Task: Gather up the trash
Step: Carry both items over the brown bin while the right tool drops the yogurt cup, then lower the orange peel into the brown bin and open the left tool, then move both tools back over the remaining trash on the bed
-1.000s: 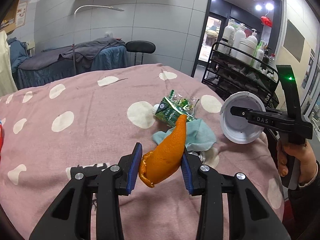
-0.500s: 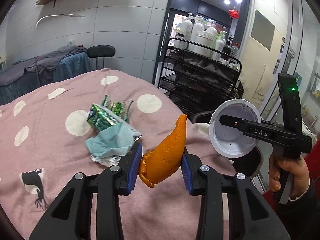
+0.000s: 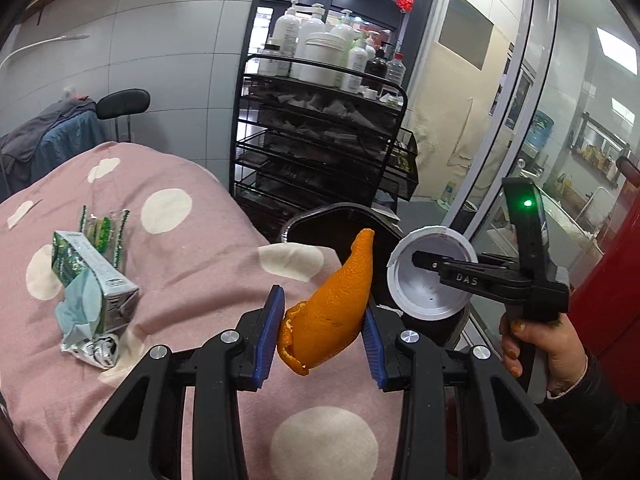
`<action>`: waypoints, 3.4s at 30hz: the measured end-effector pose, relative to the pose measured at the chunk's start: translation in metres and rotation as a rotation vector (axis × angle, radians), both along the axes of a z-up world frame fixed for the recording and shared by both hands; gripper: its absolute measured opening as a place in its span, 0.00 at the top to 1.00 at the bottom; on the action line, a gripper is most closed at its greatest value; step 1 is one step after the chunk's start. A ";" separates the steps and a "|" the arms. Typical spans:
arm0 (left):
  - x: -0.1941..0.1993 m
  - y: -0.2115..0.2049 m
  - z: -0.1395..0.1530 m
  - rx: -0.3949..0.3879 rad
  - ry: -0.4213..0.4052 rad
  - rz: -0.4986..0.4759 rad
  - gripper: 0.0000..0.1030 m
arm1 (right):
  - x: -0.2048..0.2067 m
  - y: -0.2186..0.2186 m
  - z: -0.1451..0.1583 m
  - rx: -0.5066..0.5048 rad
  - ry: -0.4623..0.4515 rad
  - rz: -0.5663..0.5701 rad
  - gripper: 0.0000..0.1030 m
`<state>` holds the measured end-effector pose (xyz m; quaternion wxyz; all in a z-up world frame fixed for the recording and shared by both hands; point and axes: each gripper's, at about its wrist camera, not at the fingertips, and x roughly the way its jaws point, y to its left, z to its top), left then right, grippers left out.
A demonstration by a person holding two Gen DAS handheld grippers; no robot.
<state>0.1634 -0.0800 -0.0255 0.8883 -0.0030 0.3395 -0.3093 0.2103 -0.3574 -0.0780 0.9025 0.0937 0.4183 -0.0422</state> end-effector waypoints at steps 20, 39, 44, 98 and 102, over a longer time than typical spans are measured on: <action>0.002 -0.043 -0.016 0.023 0.072 -0.098 0.64 | 0.048 -0.024 -0.078 0.009 0.275 -0.009 0.38; 0.035 -0.108 -0.034 0.092 0.158 -0.190 0.64 | -0.039 -0.026 -0.016 -0.007 -0.004 -0.120 0.20; 0.044 -0.129 -0.045 0.128 0.192 -0.208 0.64 | -0.055 -0.032 -0.016 -0.043 0.006 -0.151 0.20; 0.017 0.069 -0.025 0.191 0.012 0.241 0.17 | -0.047 0.094 0.008 0.040 -0.097 0.223 0.13; 0.030 0.094 -0.030 0.259 0.017 0.282 0.21 | -0.044 0.110 0.013 0.051 -0.099 0.267 0.13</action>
